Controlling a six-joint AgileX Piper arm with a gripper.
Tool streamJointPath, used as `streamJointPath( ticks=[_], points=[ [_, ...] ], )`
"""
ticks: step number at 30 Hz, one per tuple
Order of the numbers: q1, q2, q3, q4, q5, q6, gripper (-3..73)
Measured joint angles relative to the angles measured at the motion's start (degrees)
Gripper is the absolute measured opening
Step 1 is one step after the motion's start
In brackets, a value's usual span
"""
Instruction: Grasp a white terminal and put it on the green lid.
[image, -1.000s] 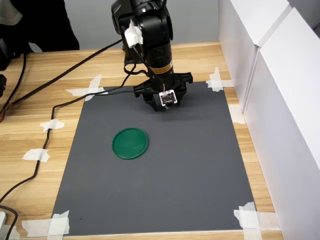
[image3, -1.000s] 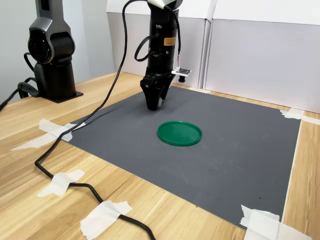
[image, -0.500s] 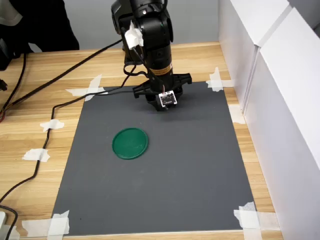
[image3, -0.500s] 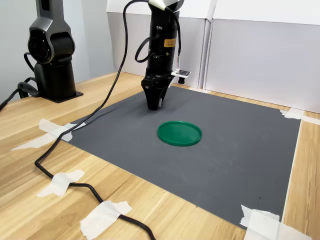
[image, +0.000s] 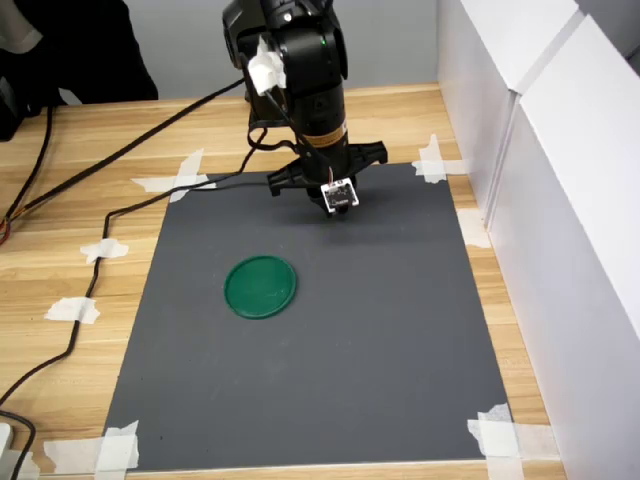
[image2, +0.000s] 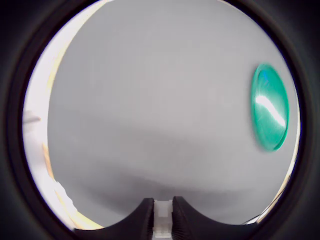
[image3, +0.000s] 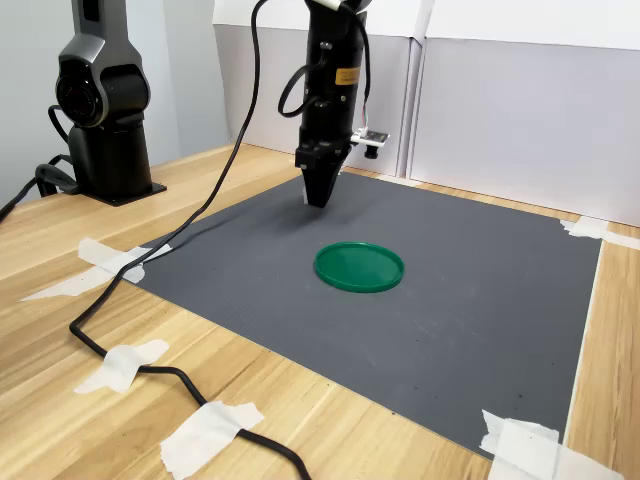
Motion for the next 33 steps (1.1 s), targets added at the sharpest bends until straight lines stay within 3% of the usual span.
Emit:
streamJointPath(
  ticks=[13,24,28,33],
  points=[
    [-14.87,4.83,-13.27,-3.91,4.05,-15.57,9.2],
    [-15.94,9.55,-13.96,-4.41,2.37,-19.44,9.7],
    [-15.94,9.79,-13.96,-4.41,1.10,-21.30,15.8],
    [-15.94,9.90,-13.96,-4.30,-0.16,-21.66,36.0]
  ],
)
